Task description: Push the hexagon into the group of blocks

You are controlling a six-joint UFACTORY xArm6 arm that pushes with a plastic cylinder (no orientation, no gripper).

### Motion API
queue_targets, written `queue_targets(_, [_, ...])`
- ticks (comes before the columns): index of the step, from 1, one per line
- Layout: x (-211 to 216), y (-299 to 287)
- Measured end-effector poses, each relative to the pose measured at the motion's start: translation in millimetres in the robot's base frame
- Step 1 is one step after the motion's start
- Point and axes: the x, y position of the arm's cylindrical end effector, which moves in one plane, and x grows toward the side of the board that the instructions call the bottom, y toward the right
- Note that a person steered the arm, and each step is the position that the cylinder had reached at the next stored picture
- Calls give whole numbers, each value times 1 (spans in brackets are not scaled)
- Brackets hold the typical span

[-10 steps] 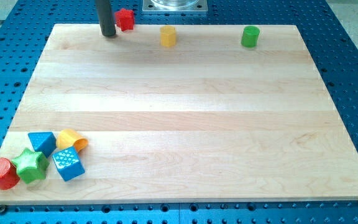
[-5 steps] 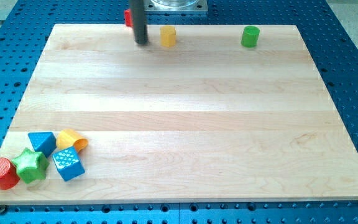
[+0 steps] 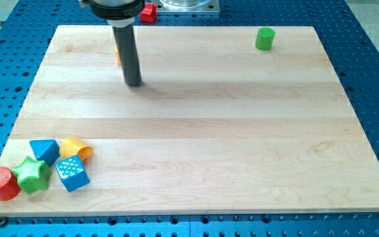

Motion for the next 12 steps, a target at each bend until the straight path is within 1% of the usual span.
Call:
queue_targets(1, [-83, 21])
queue_targets(2, [-87, -14])
queue_targets(3, [27, -44])
queue_targets(4, [51, -42])
queue_targets(5, [-35, -42])
queue_targets(6, [14, -64])
queue_targets(7, [144, -71])
queue_targets(8, [119, -73])
queue_targets(9, [46, -87])
queue_targets(10, [90, -122])
queue_targets(11, [185, -125])
queue_targets(12, [127, -118])
